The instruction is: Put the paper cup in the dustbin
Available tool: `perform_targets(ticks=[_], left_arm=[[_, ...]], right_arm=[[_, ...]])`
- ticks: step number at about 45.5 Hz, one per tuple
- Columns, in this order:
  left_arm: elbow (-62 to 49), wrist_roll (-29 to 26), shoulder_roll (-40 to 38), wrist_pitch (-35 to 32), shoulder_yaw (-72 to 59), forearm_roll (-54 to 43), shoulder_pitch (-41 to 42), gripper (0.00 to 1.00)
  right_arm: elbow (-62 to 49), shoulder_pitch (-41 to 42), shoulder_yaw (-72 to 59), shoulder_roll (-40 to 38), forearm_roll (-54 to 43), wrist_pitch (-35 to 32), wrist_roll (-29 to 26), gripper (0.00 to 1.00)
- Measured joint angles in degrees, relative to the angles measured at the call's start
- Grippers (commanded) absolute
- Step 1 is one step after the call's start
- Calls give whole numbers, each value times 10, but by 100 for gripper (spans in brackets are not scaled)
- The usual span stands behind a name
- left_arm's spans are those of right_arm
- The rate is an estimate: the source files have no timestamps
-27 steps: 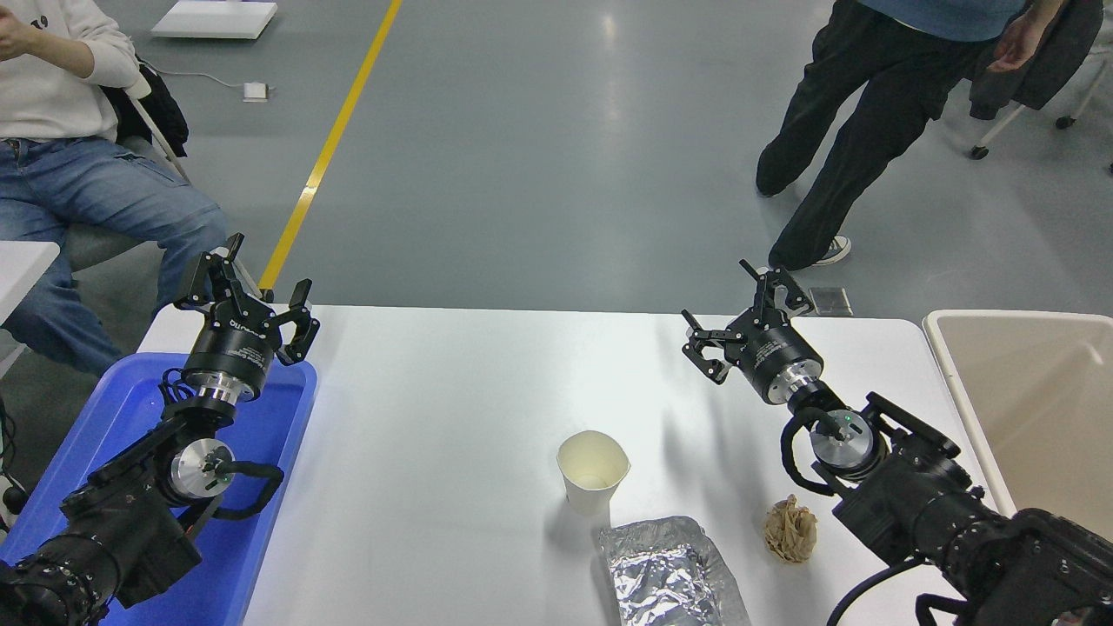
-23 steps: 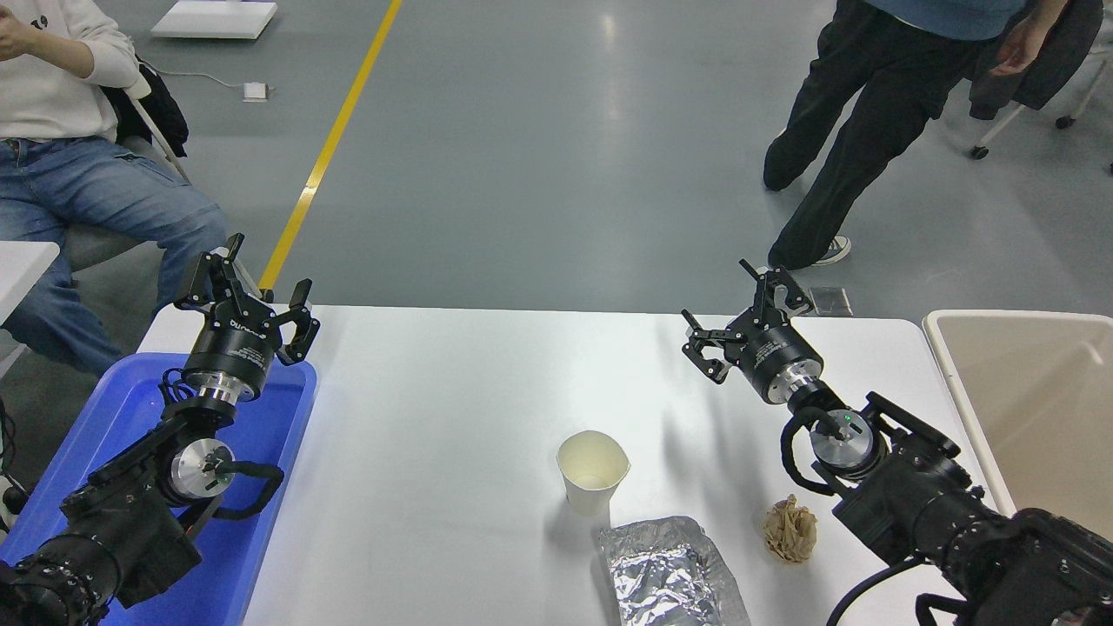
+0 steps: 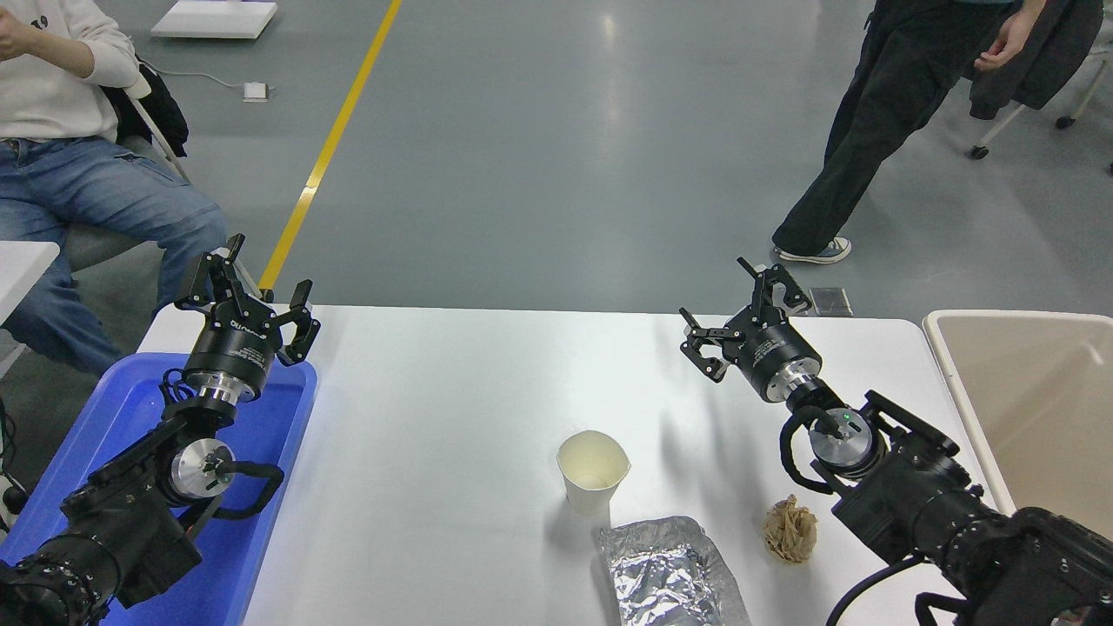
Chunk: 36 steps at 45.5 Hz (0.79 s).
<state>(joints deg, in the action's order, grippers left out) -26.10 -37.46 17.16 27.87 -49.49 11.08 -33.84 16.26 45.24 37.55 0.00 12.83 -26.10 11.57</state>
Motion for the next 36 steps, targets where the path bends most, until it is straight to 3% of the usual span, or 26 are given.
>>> perform_targets(ticks=[15,36], left_arm=[[0,0,1,0,0,0,0,100],[-1,0,1,1,0,0,0,100]], right_arm=[[56,4,-1,-8,-15,-1,20,100],[278,28,-75,-145,-163,28,37,100]])
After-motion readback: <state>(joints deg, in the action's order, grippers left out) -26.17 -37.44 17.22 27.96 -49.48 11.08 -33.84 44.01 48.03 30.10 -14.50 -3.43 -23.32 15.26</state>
